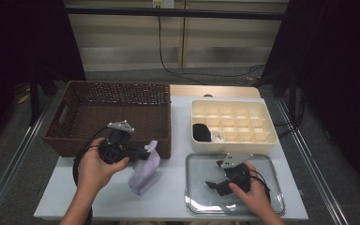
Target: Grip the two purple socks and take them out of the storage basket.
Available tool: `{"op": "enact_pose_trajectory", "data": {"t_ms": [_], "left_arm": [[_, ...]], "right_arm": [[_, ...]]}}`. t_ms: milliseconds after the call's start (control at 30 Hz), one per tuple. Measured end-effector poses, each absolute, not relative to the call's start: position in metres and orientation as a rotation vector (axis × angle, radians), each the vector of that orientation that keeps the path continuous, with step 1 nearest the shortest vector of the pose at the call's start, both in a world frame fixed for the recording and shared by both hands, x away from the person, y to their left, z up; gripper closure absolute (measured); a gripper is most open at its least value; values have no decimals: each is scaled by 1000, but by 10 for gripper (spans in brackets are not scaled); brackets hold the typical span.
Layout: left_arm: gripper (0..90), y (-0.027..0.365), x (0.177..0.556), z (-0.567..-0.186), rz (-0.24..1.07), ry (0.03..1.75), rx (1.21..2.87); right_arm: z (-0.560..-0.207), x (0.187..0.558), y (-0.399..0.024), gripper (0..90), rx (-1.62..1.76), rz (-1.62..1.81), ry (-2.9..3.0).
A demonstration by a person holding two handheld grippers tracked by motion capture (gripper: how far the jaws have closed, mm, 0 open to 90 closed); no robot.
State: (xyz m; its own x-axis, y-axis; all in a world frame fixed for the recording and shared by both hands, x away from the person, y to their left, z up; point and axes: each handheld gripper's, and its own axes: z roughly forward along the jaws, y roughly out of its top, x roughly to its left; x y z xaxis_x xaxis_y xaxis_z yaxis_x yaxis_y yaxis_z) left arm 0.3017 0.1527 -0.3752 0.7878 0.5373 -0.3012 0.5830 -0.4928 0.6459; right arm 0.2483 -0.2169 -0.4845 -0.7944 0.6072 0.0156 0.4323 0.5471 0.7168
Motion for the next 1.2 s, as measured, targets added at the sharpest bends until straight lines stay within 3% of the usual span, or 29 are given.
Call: {"op": "enact_pose_trajectory", "data": {"t_ms": [667, 900, 1200], "left_arm": [[753, 125, 300, -428, -96, 818, 2263], [659, 133, 297, -426, -43, 849, 2223], [658, 144, 291, -438, -74, 896, 2219]], "right_arm": [[-484, 248, -217, 133, 874, 1085, 2549], [-484, 248, -217, 133, 872, 1085, 2549], [-484, 248, -217, 132, 874, 1082, 2547]]}}
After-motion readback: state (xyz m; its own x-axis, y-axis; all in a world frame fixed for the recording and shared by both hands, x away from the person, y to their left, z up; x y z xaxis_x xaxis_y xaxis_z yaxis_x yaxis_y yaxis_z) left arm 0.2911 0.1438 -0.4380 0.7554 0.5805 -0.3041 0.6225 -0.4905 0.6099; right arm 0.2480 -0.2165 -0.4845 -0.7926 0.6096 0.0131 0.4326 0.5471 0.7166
